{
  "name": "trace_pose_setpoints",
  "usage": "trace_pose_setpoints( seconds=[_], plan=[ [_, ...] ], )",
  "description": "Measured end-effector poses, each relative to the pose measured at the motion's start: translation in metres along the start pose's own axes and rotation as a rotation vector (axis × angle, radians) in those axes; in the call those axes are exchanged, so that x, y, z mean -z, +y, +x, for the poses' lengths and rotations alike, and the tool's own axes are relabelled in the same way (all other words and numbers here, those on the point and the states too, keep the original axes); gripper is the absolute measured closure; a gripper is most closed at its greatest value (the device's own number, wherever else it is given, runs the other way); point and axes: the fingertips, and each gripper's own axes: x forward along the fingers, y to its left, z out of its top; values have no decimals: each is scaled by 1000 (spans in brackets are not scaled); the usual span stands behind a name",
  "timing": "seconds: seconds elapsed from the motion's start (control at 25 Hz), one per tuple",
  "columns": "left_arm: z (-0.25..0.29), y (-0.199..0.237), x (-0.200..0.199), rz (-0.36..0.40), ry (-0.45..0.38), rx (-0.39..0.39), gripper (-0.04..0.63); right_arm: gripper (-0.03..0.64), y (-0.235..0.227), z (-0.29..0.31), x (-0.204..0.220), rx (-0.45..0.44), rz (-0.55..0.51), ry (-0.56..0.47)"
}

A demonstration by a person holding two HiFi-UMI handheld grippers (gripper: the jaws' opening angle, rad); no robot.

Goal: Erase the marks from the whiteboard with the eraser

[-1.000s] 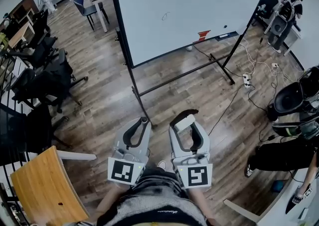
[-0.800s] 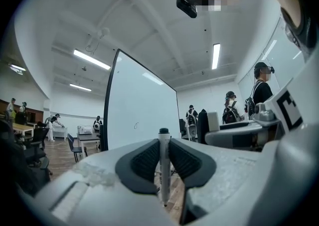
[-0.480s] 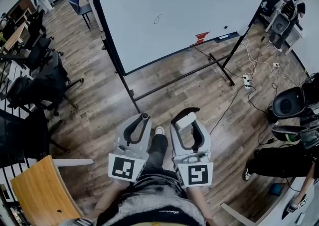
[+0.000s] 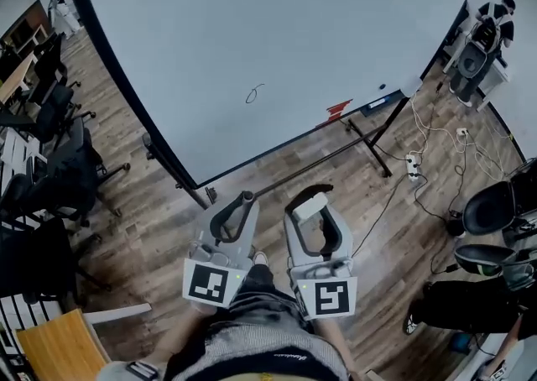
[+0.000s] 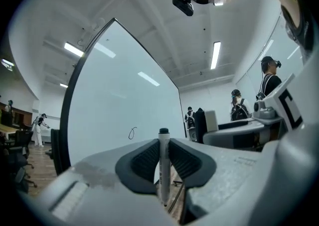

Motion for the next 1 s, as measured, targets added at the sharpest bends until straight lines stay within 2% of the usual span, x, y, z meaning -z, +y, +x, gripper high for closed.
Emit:
trace_pose_setpoints(
  seconds=[0.2,0.52,0.8,1.0],
  plan=[
    [47,32,-1,20,-8,-13,520,368,-14,58,7,-27,5,10],
    [62,67,18,19,42,-93,520,368,-12,119,21,-126,-12,19],
    [63,91,17,10,41,-236,520,368,-1,170,22,-290,-24,25],
    [79,103,13,2,40,-356,520,369,-19,205,7,-357,-75,9]
  ],
)
